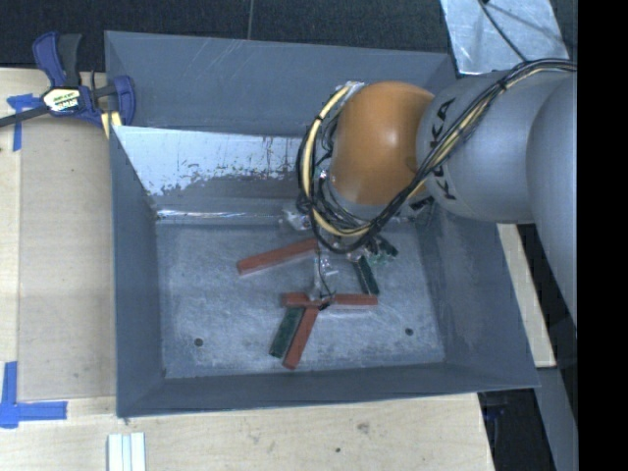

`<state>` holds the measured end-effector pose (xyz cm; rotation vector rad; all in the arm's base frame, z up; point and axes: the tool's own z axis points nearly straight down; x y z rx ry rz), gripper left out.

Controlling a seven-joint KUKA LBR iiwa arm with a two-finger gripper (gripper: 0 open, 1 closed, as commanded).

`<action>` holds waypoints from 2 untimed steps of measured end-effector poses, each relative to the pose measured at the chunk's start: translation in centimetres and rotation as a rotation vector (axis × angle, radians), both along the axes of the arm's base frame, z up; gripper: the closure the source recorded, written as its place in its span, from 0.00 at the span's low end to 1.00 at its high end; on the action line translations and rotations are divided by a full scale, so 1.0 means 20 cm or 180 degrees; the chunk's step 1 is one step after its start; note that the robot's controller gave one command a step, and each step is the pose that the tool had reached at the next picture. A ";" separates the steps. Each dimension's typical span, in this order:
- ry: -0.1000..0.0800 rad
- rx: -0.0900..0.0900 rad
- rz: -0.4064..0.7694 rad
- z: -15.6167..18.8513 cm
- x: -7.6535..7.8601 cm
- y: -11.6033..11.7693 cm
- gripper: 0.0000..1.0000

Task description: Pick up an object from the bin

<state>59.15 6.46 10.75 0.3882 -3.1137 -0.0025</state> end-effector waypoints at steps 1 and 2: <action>-0.0028 0.0001 0.0387 -0.19 0.17 0.11 0.00; -0.0038 0.0004 0.0376 -0.18 0.17 0.11 1.00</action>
Offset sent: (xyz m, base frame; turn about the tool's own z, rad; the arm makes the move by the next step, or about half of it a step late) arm 0.0326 0.0227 -0.0375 -0.1225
